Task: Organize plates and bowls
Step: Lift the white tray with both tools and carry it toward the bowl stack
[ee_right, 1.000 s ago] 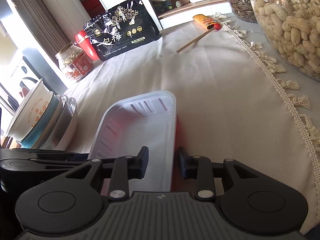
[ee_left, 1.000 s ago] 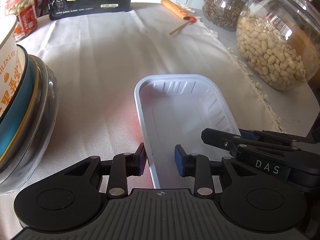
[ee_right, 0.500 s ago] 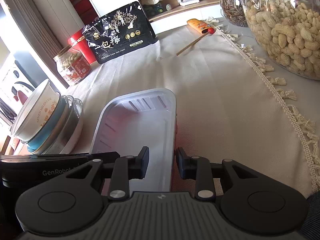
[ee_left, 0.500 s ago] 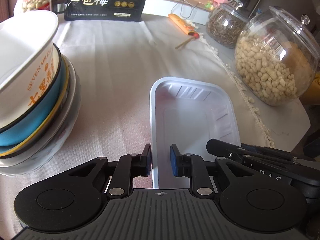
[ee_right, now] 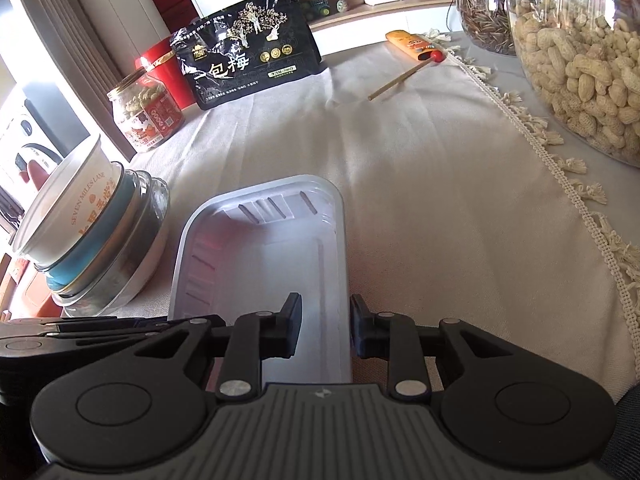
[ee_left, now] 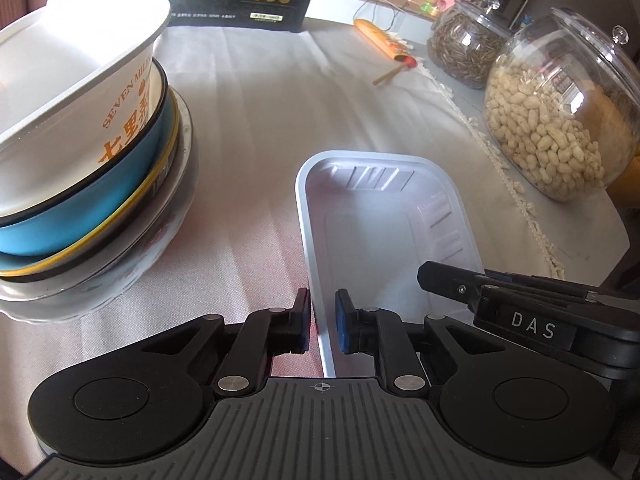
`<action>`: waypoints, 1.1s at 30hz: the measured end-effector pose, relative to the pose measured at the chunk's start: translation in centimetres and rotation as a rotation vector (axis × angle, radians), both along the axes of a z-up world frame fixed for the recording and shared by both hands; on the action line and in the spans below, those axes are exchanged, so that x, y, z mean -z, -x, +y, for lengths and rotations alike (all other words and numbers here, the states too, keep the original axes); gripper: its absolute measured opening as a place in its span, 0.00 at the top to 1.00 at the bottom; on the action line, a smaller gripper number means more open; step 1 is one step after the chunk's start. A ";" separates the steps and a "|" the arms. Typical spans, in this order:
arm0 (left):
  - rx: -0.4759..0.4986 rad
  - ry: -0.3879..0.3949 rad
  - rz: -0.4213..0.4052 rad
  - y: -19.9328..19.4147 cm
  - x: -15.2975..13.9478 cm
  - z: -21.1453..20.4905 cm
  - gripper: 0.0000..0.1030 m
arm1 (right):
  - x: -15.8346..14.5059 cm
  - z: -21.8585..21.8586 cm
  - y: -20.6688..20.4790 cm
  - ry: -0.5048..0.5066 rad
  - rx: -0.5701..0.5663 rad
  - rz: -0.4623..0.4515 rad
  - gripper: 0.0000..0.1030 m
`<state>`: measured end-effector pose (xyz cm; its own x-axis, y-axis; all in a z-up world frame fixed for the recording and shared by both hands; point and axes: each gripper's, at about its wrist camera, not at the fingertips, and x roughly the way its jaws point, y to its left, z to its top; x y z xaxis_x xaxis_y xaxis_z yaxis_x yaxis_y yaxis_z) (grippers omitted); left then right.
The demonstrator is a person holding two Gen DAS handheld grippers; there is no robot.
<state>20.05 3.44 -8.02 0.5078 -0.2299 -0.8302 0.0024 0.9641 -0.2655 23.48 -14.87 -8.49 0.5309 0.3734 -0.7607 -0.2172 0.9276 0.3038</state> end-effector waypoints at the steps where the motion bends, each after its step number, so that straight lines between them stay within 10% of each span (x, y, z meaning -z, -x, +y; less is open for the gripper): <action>1: -0.001 0.003 0.012 -0.2 0.2 0.0 0.85 | 0.2 -0.1 -0.1 -0.002 0.001 0.004 0.77; 13: 0.040 0.068 0.035 -0.3 0.0 -0.4 0.62 | 1.1 -0.2 -0.2 -0.006 -0.010 0.016 0.66; 33: 0.026 0.081 0.038 0.4 0.4 1.5 0.67 | 0.8 1.2 1.0 0.094 -0.026 -0.014 0.64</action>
<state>19.65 4.90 -8.37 0.4689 -0.3095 -0.8273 0.0154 0.9393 -0.3426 22.51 -13.69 -9.24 0.5330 0.3149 -0.7853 -0.2457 0.9458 0.2125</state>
